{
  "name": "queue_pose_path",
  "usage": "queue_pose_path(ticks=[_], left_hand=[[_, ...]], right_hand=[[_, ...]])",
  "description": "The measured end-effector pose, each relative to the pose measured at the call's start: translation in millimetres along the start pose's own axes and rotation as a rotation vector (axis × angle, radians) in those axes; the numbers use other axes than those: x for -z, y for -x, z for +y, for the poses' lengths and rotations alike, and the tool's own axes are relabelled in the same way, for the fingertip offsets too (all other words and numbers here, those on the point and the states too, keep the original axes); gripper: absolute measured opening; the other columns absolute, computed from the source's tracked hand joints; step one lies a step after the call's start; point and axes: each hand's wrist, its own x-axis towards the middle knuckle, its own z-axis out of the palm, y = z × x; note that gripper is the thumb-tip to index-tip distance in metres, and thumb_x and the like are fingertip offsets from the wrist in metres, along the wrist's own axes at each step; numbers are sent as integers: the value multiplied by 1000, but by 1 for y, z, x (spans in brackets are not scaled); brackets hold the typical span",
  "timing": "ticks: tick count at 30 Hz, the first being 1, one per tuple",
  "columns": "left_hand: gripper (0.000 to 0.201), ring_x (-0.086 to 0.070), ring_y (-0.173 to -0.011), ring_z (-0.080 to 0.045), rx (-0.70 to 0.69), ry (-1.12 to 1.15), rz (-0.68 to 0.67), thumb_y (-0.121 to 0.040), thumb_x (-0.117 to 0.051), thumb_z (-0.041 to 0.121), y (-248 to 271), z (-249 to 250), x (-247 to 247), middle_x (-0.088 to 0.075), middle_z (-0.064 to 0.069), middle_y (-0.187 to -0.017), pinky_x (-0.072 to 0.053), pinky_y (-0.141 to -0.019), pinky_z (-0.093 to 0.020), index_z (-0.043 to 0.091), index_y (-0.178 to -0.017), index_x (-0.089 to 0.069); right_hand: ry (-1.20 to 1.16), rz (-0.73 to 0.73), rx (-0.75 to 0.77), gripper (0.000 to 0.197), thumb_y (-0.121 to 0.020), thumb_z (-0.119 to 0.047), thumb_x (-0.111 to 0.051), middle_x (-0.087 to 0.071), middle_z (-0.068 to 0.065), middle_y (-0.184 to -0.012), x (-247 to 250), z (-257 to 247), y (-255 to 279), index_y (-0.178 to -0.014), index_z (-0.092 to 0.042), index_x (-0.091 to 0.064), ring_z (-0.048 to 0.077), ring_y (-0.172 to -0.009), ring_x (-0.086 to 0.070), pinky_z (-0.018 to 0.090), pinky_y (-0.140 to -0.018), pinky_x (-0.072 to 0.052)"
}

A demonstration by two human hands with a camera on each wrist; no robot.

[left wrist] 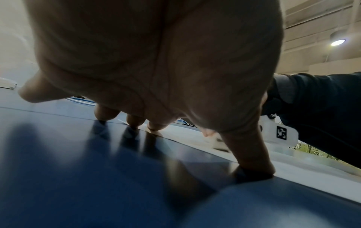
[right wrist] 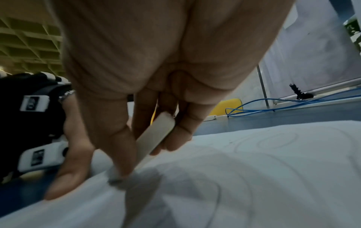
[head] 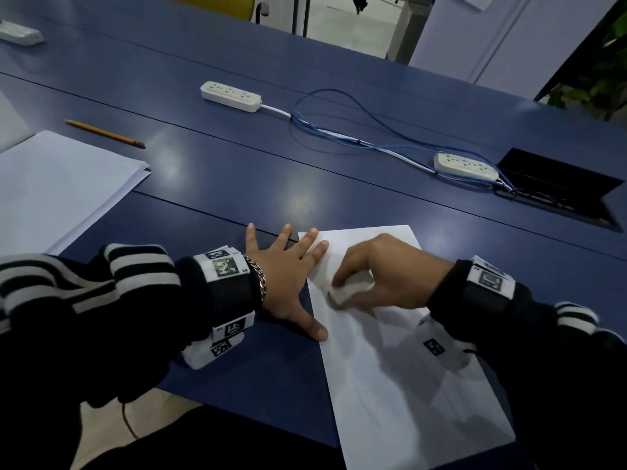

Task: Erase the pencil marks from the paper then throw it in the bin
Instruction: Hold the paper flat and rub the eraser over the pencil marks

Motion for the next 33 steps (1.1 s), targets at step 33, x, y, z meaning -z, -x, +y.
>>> queue_pose_path(ticks=[33], left_hand=[[154,27,-157,-39,45,-20,18,-48,-50,110,1,1,0,35,19,-168,19,-104,-88,40,-159,31]], right_hand=[[21,-45,-18,42,-72,-65,-65,-71,-17,-98,5,-4,4,-104,-39,-73,3,-88,-62,28,-85,-51]])
